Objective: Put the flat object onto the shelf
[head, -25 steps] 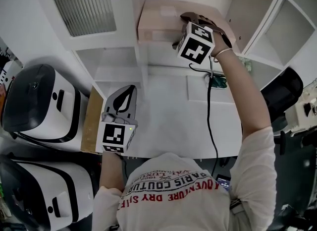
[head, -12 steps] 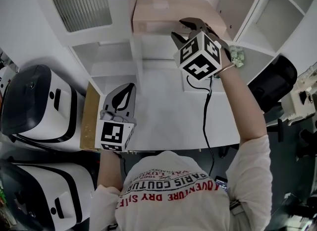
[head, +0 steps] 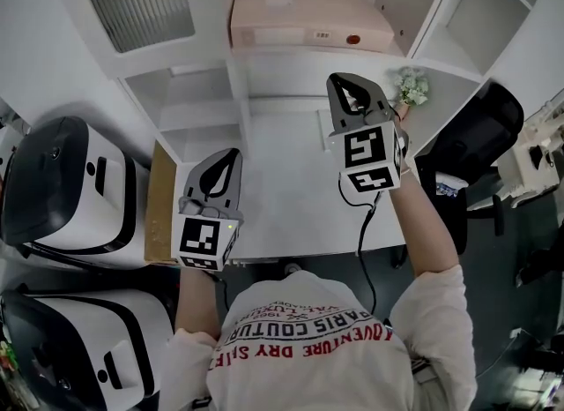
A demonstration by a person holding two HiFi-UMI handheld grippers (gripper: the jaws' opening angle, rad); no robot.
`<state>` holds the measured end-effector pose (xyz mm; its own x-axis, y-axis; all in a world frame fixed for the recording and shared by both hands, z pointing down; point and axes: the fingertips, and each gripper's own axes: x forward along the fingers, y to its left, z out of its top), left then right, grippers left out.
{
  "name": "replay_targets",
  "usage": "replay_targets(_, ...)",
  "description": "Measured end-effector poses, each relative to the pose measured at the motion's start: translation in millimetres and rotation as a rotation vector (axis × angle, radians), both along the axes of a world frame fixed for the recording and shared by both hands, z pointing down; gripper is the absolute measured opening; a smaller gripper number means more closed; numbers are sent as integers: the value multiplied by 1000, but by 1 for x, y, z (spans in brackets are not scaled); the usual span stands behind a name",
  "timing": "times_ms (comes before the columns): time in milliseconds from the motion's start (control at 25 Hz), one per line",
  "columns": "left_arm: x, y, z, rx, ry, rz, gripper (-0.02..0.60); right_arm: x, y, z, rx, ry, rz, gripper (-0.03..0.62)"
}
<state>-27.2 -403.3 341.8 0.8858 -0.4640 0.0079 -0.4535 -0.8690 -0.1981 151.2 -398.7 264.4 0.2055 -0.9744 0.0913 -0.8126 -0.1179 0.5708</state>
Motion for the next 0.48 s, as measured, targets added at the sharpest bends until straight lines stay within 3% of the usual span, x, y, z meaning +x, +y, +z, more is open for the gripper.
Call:
replay_targets(200,-3,-3,-5,10,7,-11,13,-6,33,22,141,-133,-11,26)
replay_targets(480,-3,-6,-6,13,21,-25,13,-20,57,65,161,-244,-71,26)
